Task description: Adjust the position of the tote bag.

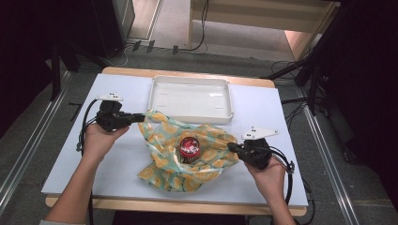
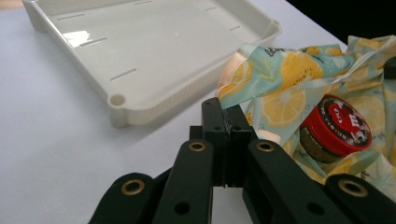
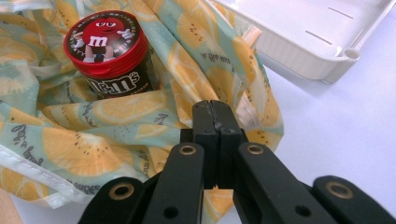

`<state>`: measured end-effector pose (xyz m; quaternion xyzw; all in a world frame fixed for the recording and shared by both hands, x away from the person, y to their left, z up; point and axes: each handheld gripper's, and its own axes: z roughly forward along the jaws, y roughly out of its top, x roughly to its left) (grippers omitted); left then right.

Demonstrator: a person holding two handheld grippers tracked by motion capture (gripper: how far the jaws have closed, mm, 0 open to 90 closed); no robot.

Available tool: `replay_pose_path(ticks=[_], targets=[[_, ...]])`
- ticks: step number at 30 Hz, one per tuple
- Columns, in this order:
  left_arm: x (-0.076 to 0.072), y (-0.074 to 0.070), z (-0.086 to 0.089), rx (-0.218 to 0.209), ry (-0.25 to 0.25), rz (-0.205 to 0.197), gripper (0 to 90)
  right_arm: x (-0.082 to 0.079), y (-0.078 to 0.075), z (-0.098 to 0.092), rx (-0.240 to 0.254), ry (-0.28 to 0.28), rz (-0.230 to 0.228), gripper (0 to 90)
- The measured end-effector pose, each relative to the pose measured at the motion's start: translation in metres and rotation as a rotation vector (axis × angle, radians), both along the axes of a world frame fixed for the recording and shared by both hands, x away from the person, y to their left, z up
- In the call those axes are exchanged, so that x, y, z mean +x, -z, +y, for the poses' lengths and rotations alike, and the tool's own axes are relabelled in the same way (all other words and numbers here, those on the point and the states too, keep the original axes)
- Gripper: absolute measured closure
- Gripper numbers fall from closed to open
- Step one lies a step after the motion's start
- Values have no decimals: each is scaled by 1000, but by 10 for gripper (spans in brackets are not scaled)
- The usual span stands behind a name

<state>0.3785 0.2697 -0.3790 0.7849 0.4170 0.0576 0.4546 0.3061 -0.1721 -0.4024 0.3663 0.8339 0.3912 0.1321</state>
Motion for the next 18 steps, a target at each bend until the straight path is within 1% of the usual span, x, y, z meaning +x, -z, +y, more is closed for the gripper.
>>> replay_pose_path(ticks=[2,4,7,8,10,11,12,13,15,17,18], targets=[[2,1,1,-12,-3,4,900,0,1,1,0,-8,10,900],[3,3,1,-3,-1,13,900,0,1,1,-9,-10,5,900],[5,5,1,-3,-6,16,900,2,0,-1,1,21,-15,900],[7,6,1,-6,-8,18,900,3,0,-1,2,25,-14,900],[10,9,-1,-6,-9,22,900,5,3,-1,-8,23,5,900],[11,11,-3,-7,-10,31,900,6,5,-1,-15,24,6,900],[14,15,-6,-2,-1,46,900,6,7,-1,-24,27,5,900],[15,17,-8,13,5,50,900,7,8,0,-29,37,14,900],[16,20,-13,23,15,61,900,8,10,1,-35,41,11,900],[15,21,-18,30,28,57,846,8,12,3,-36,47,12,898],[14,20,-19,36,32,51,813,9,13,3,-36,42,4,878]])
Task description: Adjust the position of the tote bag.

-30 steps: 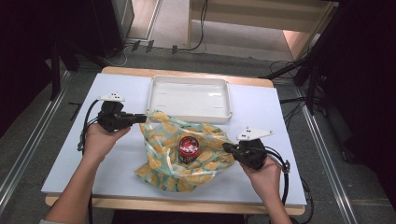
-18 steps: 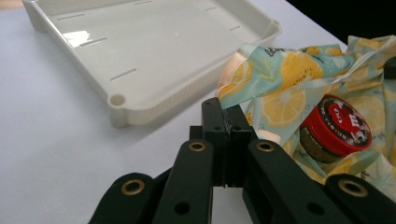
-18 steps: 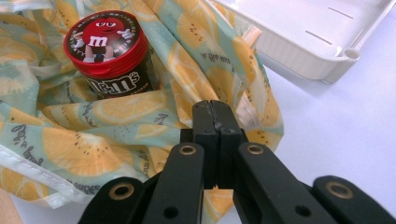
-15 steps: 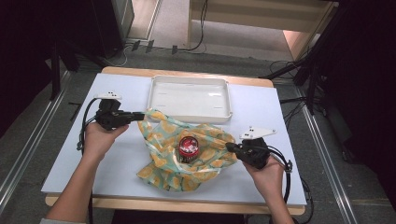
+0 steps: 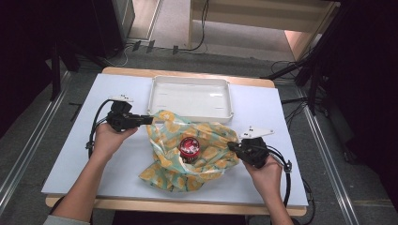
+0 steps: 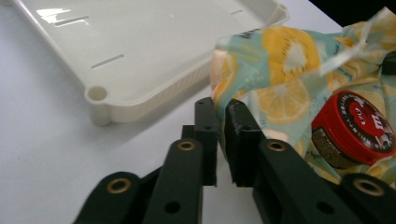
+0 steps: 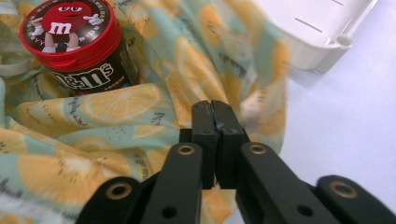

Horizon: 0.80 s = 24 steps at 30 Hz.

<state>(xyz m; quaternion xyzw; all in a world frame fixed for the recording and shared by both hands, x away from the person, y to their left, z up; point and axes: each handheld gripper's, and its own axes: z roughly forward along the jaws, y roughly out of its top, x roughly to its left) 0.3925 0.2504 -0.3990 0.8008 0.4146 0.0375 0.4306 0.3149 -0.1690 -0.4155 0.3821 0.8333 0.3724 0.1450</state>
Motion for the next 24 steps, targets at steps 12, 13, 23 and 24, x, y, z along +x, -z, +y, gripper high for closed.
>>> replay_pose_path(ticks=[12,13,23,24], targets=[[-20,-28,-3,-51,56,-44,624,-8,-26,-3,146,-29,-39,680],[-22,-31,-6,-46,67,-47,635,-9,-30,-2,164,-34,-49,681],[-38,-35,-44,-41,183,-55,786,-1,-46,24,192,-95,-40,798],[-38,-34,-48,-44,186,-54,806,1,-47,28,193,-107,-39,817]])
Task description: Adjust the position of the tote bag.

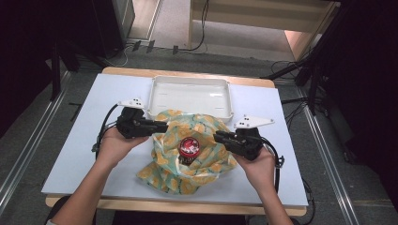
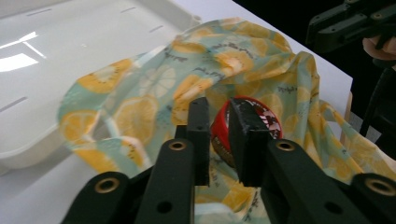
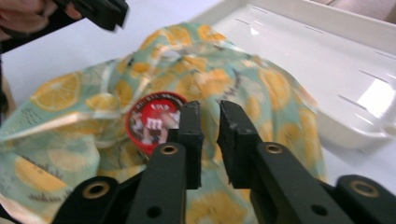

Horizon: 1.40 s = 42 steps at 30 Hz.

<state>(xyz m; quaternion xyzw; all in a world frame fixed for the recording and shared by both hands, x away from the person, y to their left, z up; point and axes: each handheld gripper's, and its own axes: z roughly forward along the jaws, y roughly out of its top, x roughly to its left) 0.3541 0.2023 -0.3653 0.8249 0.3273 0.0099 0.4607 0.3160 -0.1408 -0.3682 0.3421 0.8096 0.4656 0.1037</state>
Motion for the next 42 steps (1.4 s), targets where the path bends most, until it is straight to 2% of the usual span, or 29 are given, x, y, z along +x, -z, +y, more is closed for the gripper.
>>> replay_pose_path(ticks=[3,5,8,13,15,22,24,27,30,34,41,42], targets=[[0,8,-13,12,23,10,866,7,-2,14,10,-50,21,900],[1,13,-19,28,37,27,885,14,0,26,10,-76,43,900],[-2,22,-24,26,54,47,897,22,4,41,-9,-98,56,900],[-12,31,-30,51,73,56,896,38,20,57,-54,-98,97,900],[-18,34,-30,63,87,64,895,43,27,57,-69,-87,119,900],[-35,43,-31,73,114,75,892,52,38,54,-62,-79,127,900],[-38,47,-32,63,128,89,892,55,42,54,-57,-83,130,900],[-41,54,-35,84,140,103,889,58,47,53,-51,-93,115,900],[-44,61,-38,101,160,113,888,61,51,50,-31,-87,137,900],[-48,69,-40,105,168,129,888,63,58,50,-33,-82,147,900],[-53,79,-44,134,190,126,885,69,78,49,-43,-67,168,900],[-54,81,-44,127,194,127,884,70,80,49,-39,-65,171,900]])
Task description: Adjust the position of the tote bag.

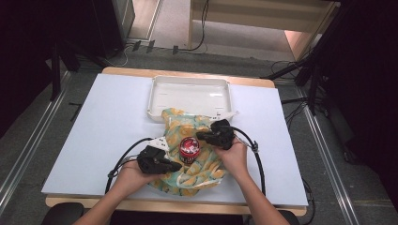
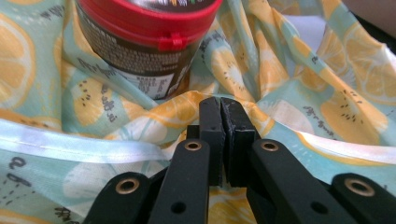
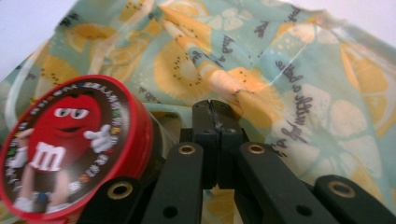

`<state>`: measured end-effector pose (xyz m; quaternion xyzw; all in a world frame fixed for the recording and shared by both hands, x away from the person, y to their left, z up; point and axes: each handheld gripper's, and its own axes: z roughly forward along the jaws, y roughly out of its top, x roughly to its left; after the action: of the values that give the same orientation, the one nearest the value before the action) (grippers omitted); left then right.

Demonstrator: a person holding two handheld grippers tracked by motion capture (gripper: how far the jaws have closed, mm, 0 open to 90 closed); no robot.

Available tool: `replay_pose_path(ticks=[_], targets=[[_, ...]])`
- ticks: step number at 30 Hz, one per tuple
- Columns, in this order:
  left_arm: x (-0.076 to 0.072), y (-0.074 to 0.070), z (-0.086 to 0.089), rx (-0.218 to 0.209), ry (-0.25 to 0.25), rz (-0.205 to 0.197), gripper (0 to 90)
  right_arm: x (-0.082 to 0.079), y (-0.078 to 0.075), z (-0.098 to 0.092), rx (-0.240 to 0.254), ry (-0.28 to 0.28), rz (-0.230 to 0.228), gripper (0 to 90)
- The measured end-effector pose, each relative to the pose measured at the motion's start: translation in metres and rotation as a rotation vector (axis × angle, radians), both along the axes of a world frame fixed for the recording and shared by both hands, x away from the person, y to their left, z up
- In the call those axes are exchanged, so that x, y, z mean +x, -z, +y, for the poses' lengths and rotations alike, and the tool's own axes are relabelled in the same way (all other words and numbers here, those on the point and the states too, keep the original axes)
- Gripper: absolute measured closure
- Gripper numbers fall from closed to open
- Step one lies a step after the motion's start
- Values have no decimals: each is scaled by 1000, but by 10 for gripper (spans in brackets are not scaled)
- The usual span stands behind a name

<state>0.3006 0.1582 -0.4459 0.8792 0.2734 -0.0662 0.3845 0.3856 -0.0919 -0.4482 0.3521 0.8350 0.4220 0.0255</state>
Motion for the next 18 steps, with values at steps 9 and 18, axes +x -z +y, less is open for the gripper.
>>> replay_pose_path(ticks=[9,18], targets=[[-5,11,0,29,15,11,882,7,12,0,-29,1,-4,900],[-10,15,6,43,7,24,883,15,24,-2,-56,32,-6,900]])
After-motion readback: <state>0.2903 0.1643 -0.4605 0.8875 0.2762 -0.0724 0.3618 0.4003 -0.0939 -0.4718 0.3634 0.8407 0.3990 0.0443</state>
